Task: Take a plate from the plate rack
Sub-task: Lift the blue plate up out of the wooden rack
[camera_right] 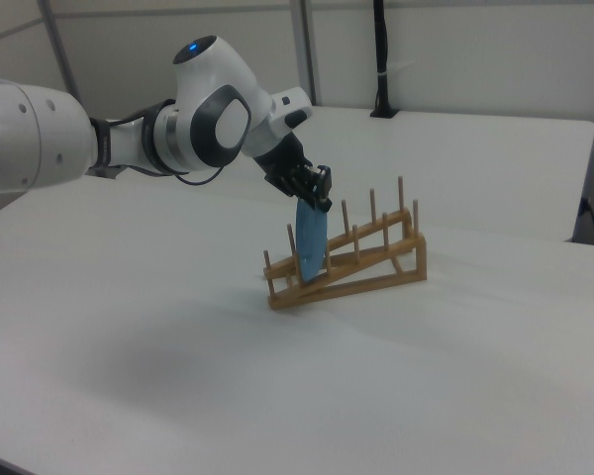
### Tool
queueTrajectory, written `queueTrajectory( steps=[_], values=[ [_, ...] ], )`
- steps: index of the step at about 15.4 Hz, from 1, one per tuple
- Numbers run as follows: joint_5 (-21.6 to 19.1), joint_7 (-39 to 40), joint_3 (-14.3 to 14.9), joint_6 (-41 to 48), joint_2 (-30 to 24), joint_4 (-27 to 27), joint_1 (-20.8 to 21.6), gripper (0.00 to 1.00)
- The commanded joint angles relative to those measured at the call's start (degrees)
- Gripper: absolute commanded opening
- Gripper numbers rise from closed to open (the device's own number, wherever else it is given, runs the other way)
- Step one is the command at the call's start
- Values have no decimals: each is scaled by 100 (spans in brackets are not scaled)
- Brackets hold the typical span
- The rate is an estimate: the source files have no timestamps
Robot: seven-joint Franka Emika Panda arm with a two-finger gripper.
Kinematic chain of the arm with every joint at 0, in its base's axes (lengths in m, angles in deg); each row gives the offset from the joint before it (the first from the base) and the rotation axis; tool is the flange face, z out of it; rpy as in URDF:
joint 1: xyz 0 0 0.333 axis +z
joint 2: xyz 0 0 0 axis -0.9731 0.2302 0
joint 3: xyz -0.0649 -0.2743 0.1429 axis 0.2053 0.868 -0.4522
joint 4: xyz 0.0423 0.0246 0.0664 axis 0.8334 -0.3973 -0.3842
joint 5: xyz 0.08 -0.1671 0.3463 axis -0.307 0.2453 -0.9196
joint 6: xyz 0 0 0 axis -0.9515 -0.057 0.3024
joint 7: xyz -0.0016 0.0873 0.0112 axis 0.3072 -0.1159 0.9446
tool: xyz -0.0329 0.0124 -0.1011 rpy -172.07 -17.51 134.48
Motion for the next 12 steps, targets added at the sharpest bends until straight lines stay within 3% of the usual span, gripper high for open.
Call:
queueTrajectory(
  steps=[1, 5, 9, 12],
  values=[
    [126, -145, 13, -113, -25, -12, 31, 8],
    [109, -145, 13, -95, -112, 6, -4, 5],
    [-40, -162, -13, 71, -542, 15, -66, 5],
    [-733, -189, -75, 825, -867, 32, -57, 5]
  ],
)
